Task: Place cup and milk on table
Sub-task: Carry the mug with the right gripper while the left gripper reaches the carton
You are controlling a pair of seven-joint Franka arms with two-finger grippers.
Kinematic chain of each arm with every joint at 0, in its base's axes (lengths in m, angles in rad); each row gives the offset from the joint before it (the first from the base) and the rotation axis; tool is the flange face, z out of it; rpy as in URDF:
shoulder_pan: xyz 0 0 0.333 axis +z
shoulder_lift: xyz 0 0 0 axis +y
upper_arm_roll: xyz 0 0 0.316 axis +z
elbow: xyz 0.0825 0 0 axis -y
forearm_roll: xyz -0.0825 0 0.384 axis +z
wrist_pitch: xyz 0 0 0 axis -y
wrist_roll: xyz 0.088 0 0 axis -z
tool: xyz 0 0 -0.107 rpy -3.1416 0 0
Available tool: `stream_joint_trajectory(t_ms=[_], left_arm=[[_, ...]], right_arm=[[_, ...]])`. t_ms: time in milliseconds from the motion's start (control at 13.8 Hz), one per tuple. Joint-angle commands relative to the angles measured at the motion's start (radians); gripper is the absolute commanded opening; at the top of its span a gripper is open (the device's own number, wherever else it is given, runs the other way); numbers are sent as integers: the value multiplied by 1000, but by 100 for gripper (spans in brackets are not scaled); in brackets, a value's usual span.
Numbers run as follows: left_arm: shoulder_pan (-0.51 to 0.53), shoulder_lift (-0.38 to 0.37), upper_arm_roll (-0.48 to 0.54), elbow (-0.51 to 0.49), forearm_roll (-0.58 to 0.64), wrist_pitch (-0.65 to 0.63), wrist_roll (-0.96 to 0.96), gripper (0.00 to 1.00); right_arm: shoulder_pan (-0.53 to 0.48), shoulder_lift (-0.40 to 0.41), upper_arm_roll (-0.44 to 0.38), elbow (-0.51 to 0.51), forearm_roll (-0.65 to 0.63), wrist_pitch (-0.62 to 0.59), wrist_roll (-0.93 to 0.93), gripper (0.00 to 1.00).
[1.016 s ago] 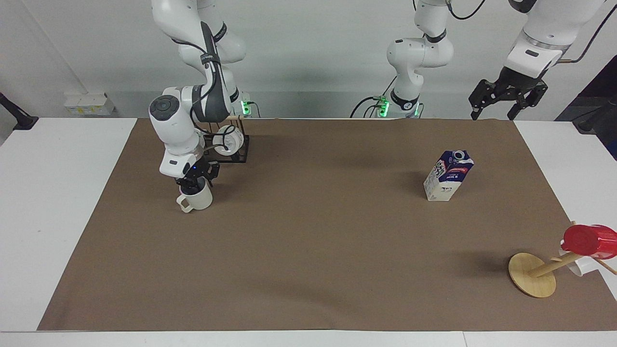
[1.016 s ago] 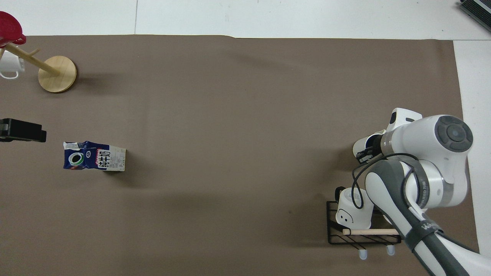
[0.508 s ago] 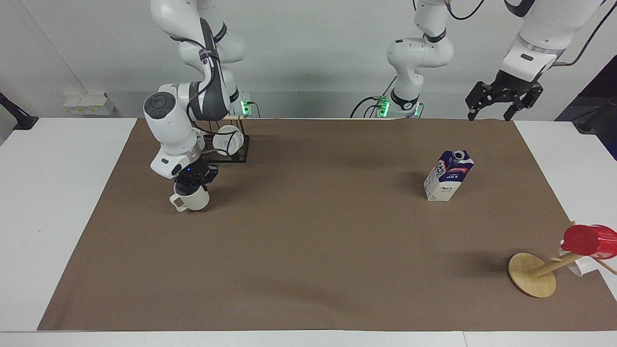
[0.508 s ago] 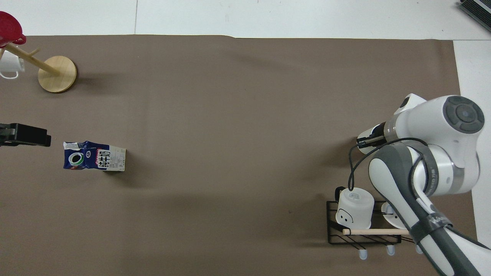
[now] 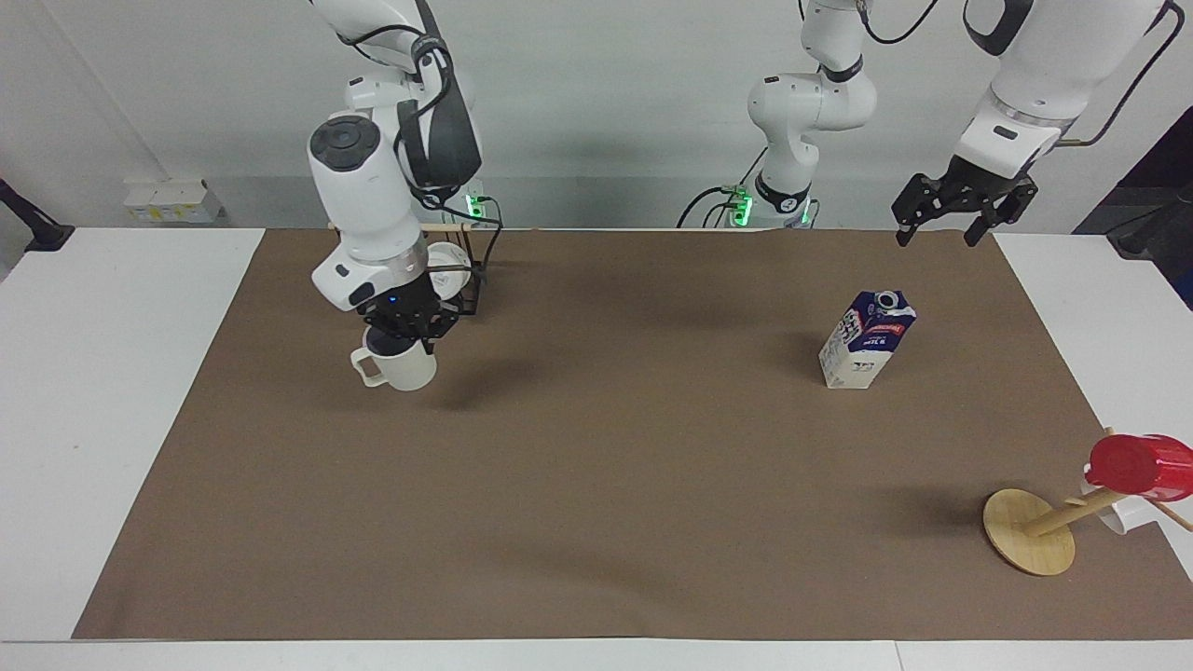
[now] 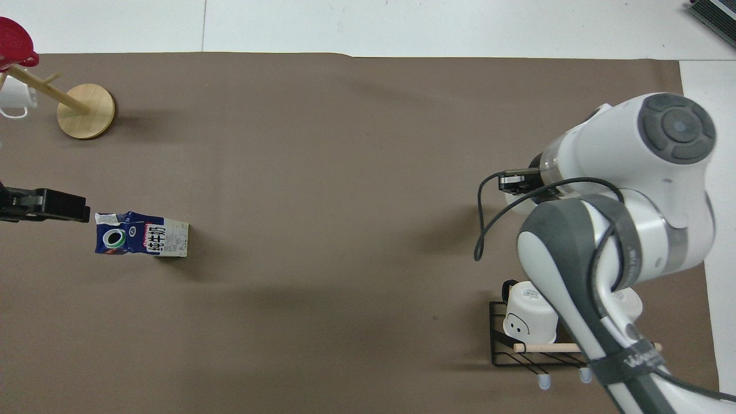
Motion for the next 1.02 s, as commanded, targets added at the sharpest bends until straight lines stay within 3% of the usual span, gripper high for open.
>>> stream_joint_trajectory(t_ms=[0,363,943], left_arm=[[-14,-68,5,-116,6,70,2,100],[-14,-82,5,-151,6,101,2,100],[-29,-82,2,-197,6,151,4,100]], right_arm=[[103,70,-1,49,-17,-10,169,0],[231,163,-1,113,1,51,364,0],[350,258,5,107,20,182,419,0]])
